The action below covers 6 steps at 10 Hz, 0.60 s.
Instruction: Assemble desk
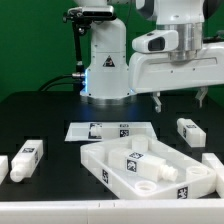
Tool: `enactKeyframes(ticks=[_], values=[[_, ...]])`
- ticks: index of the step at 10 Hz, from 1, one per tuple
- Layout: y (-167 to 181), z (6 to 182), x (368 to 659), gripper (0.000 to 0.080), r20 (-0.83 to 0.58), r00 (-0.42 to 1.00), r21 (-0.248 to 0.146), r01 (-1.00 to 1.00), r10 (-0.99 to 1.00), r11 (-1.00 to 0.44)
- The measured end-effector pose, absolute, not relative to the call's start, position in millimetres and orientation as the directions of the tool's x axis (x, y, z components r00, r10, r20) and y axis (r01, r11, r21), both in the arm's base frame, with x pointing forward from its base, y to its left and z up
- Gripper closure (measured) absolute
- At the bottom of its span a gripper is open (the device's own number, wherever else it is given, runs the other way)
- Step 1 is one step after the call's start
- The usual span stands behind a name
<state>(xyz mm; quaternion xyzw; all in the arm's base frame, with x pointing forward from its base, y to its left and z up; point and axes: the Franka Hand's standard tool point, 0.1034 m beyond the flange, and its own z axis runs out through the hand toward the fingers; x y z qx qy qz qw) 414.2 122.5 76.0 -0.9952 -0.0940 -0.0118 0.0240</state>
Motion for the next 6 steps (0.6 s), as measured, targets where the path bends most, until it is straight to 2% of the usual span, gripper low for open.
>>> enactKeyframes(ticks=[3,4,6], values=[[118.6,75.0,414.6,0.0151,0.025,0.982,-0.045,0.187,0.186,-0.981],[102.5,72.7,421.4,0.0151,0.022,0.987,-0.052,0.161,0.160,-0.986],[83.9,70.2,427.7,0.0151,0.009,0.995,-0.058,-0.095,-0.096,-0.994]])
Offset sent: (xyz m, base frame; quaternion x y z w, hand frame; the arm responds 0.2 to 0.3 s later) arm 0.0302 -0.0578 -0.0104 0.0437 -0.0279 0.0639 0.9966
